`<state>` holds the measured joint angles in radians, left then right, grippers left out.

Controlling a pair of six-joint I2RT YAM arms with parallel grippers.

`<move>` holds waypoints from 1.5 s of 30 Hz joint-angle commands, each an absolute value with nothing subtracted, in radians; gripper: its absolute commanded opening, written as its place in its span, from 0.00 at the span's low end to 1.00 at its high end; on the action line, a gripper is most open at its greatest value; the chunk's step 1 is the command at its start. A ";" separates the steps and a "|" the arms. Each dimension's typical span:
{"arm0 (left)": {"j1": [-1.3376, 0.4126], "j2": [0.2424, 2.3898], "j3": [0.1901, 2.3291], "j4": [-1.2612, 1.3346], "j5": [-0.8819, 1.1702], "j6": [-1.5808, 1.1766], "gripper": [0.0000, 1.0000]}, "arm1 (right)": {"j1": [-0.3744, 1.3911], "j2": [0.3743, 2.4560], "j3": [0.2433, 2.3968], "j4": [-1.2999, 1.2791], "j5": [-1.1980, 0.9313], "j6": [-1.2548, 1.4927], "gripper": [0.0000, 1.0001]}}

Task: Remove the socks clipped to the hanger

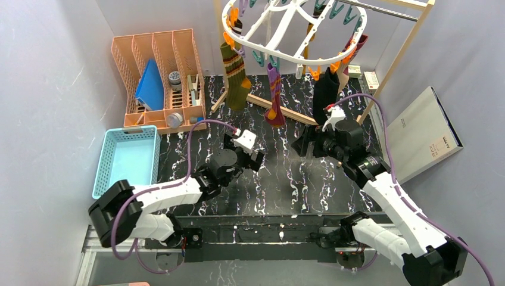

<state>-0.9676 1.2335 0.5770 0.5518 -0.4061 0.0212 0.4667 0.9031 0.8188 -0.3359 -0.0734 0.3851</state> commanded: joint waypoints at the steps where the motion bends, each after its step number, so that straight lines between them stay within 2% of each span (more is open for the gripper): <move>1: -0.877 1.321 0.564 0.960 -0.438 0.078 0.96 | 0.472 0.884 0.824 -0.347 -0.076 0.370 0.99; 6: -0.752 1.560 0.690 1.181 -0.140 0.007 0.98 | 0.474 0.901 0.816 -0.316 -0.119 0.394 0.99; 12: -0.696 1.790 0.856 1.308 0.070 -0.132 0.98 | 0.474 0.900 0.831 -0.337 -0.102 0.381 0.99; 15: -0.689 1.850 0.925 1.313 0.131 -0.169 0.99 | 0.474 0.897 0.828 -0.355 -0.095 0.366 0.99; 21: -0.683 1.917 0.990 1.315 0.109 -0.169 0.98 | 0.474 0.907 0.820 -0.348 -0.112 0.361 0.99; 22: -0.680 1.928 1.004 1.313 0.118 -0.173 0.88 | 0.474 0.912 0.823 -0.346 -0.122 0.358 0.99; 23: -0.674 1.940 1.019 1.311 0.143 -0.187 0.58 | 0.474 0.920 0.829 -0.345 -0.133 0.353 0.99; 24: -0.666 1.955 1.041 1.300 0.168 -0.210 0.08 | 0.475 0.920 0.841 -0.347 -0.135 0.351 0.99; 25: -0.660 1.962 1.055 1.282 0.167 -0.229 0.00 | 0.481 0.913 0.854 -0.343 -0.126 0.354 0.99; 31: -0.658 1.974 1.061 1.260 0.187 -0.226 0.00 | 0.626 0.872 1.039 -0.301 0.077 0.326 0.99; 36: -0.658 1.981 1.045 1.256 0.170 -0.233 0.00 | 0.840 0.947 1.175 -0.152 0.269 0.257 0.95; 38: -0.662 1.982 1.038 1.257 0.154 -0.239 0.00 | 0.979 1.014 1.202 -0.056 0.368 0.172 0.95; 41: -0.669 1.975 1.024 1.255 0.126 -0.228 0.00 | 1.176 1.157 1.235 0.135 0.681 -0.057 0.96; 43: -0.670 1.966 1.015 1.251 0.111 -0.222 0.00 | 1.241 1.297 1.275 0.315 0.912 -0.227 0.97; 45: -0.670 1.960 1.011 1.244 0.103 -0.213 0.00 | 1.261 1.401 1.305 0.515 1.050 -0.381 0.98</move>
<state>-0.6651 1.9781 1.0290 1.2488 0.1421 -0.2306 1.2083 1.2018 1.2579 0.1184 0.6052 -0.0135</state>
